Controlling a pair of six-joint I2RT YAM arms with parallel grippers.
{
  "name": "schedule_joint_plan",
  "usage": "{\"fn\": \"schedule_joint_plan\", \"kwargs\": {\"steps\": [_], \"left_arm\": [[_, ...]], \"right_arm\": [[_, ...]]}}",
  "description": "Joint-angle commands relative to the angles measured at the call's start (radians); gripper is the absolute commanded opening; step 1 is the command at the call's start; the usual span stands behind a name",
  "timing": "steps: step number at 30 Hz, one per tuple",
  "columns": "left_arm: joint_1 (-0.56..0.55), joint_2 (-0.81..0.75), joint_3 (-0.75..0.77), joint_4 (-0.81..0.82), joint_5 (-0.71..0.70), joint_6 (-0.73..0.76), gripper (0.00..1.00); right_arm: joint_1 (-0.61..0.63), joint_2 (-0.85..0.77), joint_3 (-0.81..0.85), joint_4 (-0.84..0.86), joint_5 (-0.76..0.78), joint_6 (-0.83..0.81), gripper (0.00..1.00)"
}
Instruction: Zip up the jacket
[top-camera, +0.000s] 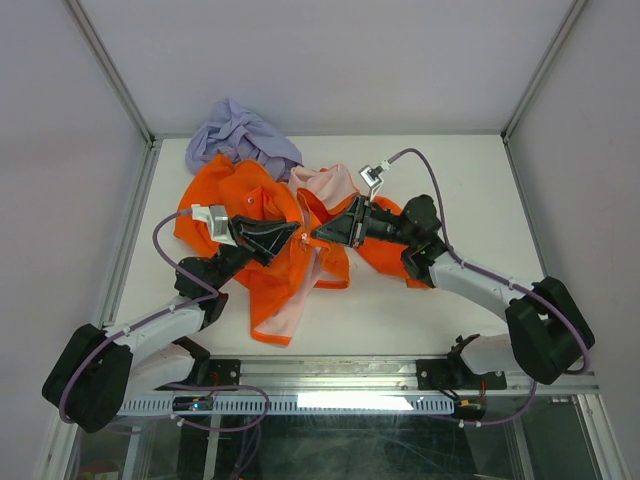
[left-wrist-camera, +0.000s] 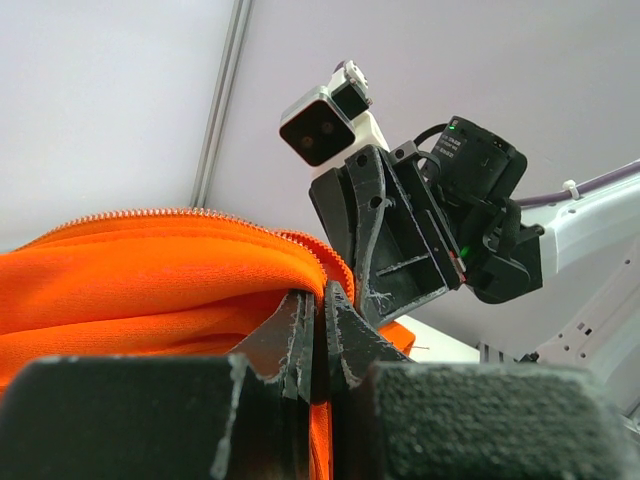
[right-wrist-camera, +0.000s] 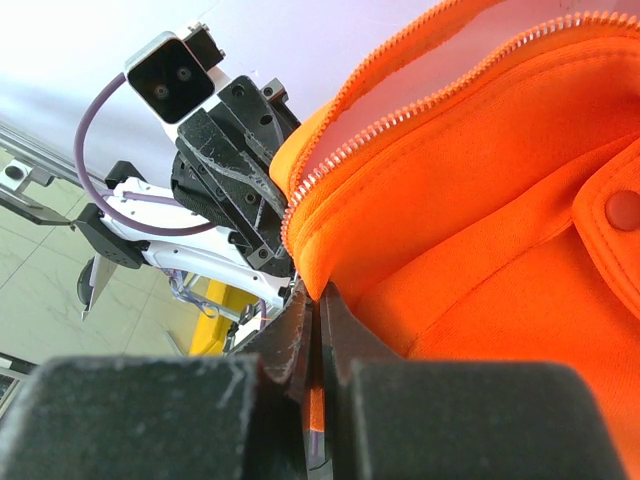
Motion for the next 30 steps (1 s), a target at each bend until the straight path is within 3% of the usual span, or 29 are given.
{"fn": "schedule_joint_plan", "kwargs": {"steps": [1, 30], "left_arm": [[-0.011, -0.006, 0.003, 0.101, 0.018, -0.011, 0.00], [-0.033, -0.065, -0.002, -0.015, 0.027, 0.019, 0.00]], "right_arm": [[0.007, -0.003, 0.041, 0.115, -0.017, 0.017, 0.00], [0.002, -0.020, 0.022, 0.121, 0.100, 0.010, 0.00]]}}
